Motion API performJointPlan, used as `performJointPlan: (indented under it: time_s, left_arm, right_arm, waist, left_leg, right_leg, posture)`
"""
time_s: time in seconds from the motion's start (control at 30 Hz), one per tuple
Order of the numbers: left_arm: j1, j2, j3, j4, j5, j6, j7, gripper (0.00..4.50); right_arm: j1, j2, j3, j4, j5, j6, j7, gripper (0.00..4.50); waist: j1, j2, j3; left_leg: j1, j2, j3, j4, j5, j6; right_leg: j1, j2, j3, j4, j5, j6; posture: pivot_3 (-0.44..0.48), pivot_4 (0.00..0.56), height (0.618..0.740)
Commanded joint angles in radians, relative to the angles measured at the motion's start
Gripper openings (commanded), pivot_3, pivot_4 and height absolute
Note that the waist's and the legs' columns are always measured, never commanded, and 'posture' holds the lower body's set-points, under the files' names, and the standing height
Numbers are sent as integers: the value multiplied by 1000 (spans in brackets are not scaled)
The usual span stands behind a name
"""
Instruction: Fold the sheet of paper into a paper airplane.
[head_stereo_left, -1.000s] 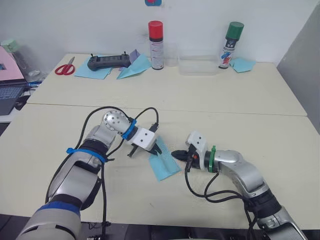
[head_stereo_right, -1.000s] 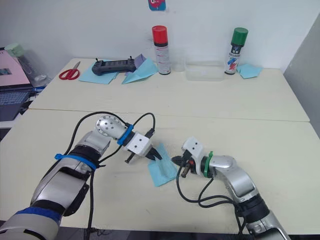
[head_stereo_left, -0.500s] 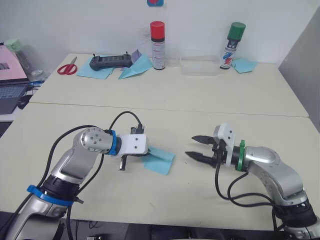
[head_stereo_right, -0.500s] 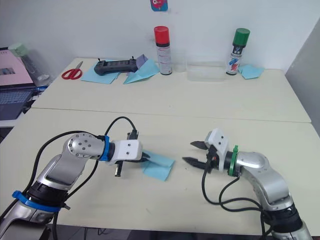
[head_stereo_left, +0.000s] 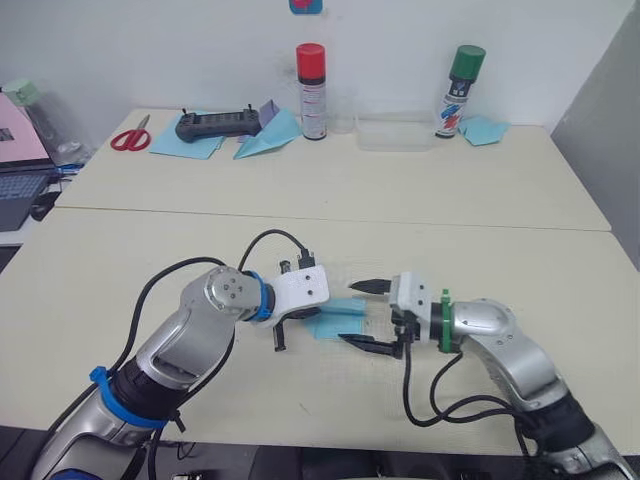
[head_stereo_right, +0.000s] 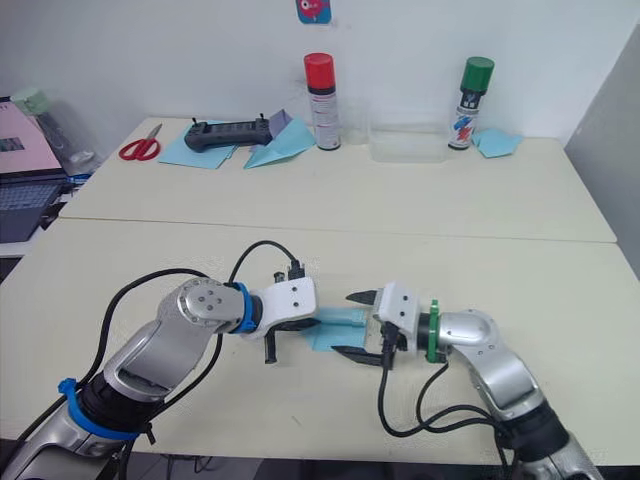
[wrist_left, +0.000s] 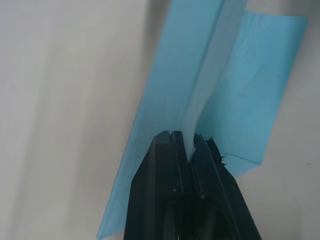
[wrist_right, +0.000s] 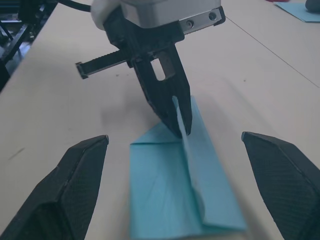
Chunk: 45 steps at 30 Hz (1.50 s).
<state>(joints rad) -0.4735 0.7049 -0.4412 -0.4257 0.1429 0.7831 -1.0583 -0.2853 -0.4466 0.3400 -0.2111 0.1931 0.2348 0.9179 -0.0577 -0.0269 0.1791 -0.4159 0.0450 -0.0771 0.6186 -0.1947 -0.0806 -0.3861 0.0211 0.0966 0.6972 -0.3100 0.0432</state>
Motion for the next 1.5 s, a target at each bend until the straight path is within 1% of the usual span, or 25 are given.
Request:
performJointPlan:
  time_s: [0.03,0.07,0.1,0.2,0.23,0.3,0.37,0.4,0.47,0.5,0.53,0.57,0.6,0.67,0.7,0.8,0.87,0.93,1.0,1.1,1.27,1.3,1.33,1.37,1.5]
  left_arm:
    - [-6,11,4,-23,-23,-66,-4,1041]
    - [-4,19,3,-26,-33,-82,-17,1374]
    - [-3,37,5,-28,-38,-107,-31,1692]
    - [-1,82,43,-43,-79,-117,-68,2584]
    - [-2,97,77,-55,-114,-101,-84,2984]
    - [-5,144,175,-62,-200,-77,-132,3614]
    - [-8,181,237,-55,-258,-63,-158,4205]
    - [-16,192,279,-22,-277,-62,-151,4500]
    - [-28,211,341,54,-300,-68,-137,4500]
    - [-15,231,384,112,-319,-117,-160,4500]
    - [-5,245,408,149,-334,-156,-179,4500]
    - [3,244,438,190,-362,-158,-185,4500]
    - [19,255,437,213,-364,-195,-198,4500]
    - [22,254,410,242,-335,-234,-174,4500]
    - [17,242,397,246,-325,-252,-157,4500]
    - [8,160,373,227,-340,-270,-99,4500]
    - [16,129,354,221,-332,-297,-81,4500]
    - [30,131,294,228,-271,-345,-69,4500]
    - [28,107,271,228,-270,-339,-54,4500]
    - [12,70,272,228,-296,-331,-45,3899]
    - [10,17,241,218,-299,-342,-44,2249]
    - [10,10,234,219,-299,-345,-43,1832]
    - [12,5,228,220,-297,-347,-45,1617]
    - [13,-1,221,224,-294,-354,-46,1301]
    - [18,-24,206,224,-306,-357,-48,9]
  right_arm:
    - [-18,24,31,56,-41,-74,6,4500]
    - [-19,29,40,79,-53,-92,5,4500]
    - [-18,36,44,98,-60,-106,4,4316]
    - [-13,41,42,117,-60,-128,11,3573]
    - [-12,39,40,118,-58,-130,14,3113]
    - [-12,34,35,122,-58,-140,16,2418]
    - [-13,31,33,126,-61,-150,14,1713]
    - [-17,29,31,130,-64,-156,13,1163]
    - [-24,22,28,144,-72,-177,15,593]
    - [-30,12,27,159,-86,-209,19,209]
    - [-33,5,26,172,-95,-233,23,34]
    - [-33,-17,30,186,-117,-287,38,34]
    - [-27,-39,30,192,-134,-336,48,34]
    - [-9,-78,30,190,-153,-410,65,34]
    - [0,-89,31,190,-164,-432,59,34]
    - [39,-124,44,174,-196,-466,56,34]
    - [60,-134,47,152,-207,-464,54,34]
    - [91,-124,36,96,-172,-371,45,34]
    - [118,-123,27,31,-137,-286,45,34]
    - [139,-125,20,-20,-120,-225,43,0]
    - [144,-121,16,-37,-117,-188,34,0]
    - [146,-120,13,-41,-110,-178,34,302]
    - [148,-121,10,-47,-99,-165,39,395]
    - [151,-124,7,-54,-92,-156,42,601]
    - [169,-141,2,-80,-87,-156,51,2022]
  waist:
    - [1,0,0]
    - [1,0,0]
    - [1,0,0]
    - [1,0,0]
    - [1,0,0]
    - [1,0,0]
    - [0,0,1]
    - [0,0,1]
    - [0,0,1]
    - [0,0,1]
    - [0,0,1]
    - [0,1,1]
    - [0,1,1]
    - [2,1,1]
    - [4,1,2]
    - [15,0,2]
    - [17,0,2]
    - [17,0,2]
    - [14,0,2]
    - [14,0,2]
    - [15,0,2]
    - [15,0,2]
    - [15,0,2]
    - [15,0,2]
    - [16,0,2]
  left_leg:
    - [0,0,0,0,0,0]
    - [0,0,0,0,0,0]
    - [0,0,0,0,0,0]
    - [0,0,0,0,0,0]
    - [0,0,0,0,0,0]
    - [0,0,0,0,0,0]
    - [0,0,0,0,0,0]
    - [0,0,0,0,0,0]
    - [0,0,0,0,0,0]
    - [0,0,0,0,0,0]
    - [0,0,0,0,0,0]
    - [0,0,0,0,0,0]
    - [0,0,0,0,0,0]
    - [0,0,1,0,0,0]
    - [0,0,1,0,0,0]
    - [-1,0,1,0,0,0]
    - [-1,0,1,1,0,0]
    - [-1,0,1,1,0,0]
    - [0,0,1,1,0,0]
    - [0,0,1,2,0,0]
    - [0,0,1,4,0,0]
    - [-1,0,1,5,0,0]
    - [-1,0,1,5,0,0]
    - [-1,0,1,5,0,0]
    - [-1,0,1,5,0,0]
  right_leg:
    - [0,0,0,0,0,0]
    - [0,0,0,0,0,0]
    - [0,0,0,0,0,0]
    - [0,0,0,0,0,0]
    - [0,0,0,0,0,0]
    - [0,0,0,0,0,0]
    - [0,0,0,0,0,0]
    - [0,0,0,0,0,0]
    - [0,0,0,0,0,0]
    - [0,0,0,0,0,0]
    - [0,0,0,0,0,0]
    - [0,0,0,0,0,0]
    - [0,0,0,0,0,0]
    - [-1,-1,0,-1,0,0]
    - [-1,-1,0,-1,0,0]
    - [0,-1,0,-1,0,0]
    - [0,-1,0,-1,0,0]
    - [0,-1,0,0,0,0]
    - [0,-1,1,1,0,0]
    - [0,0,0,1,0,0]
    - [1,0,0,1,0,0]
    - [1,0,0,1,0,0]
    - [1,0,0,1,0,0]
    - [1,0,0,1,0,0]
    - [1,0,0,1,0,0]
  posture:
    - [0,150,740]
    - [0,150,740]
    - [0,150,740]
    - [0,150,740]
    - [0,150,740]
    - [0,150,740]
    - [0,150,740]
    - [0,150,740]
    - [0,150,740]
    - [0,150,740]
    - [0,150,740]
    - [0,150,740]
    - [0,150,740]
    - [0,150,740]
    - [0,150,740]
    - [0,150,740]
    - [0,150,740]
    - [0,150,740]
    - [0,150,740]
    - [0,150,740]
    - [0,150,740]
    - [0,150,740]
    - [0,150,740]
    - [0,150,740]
    - [0,150,740]
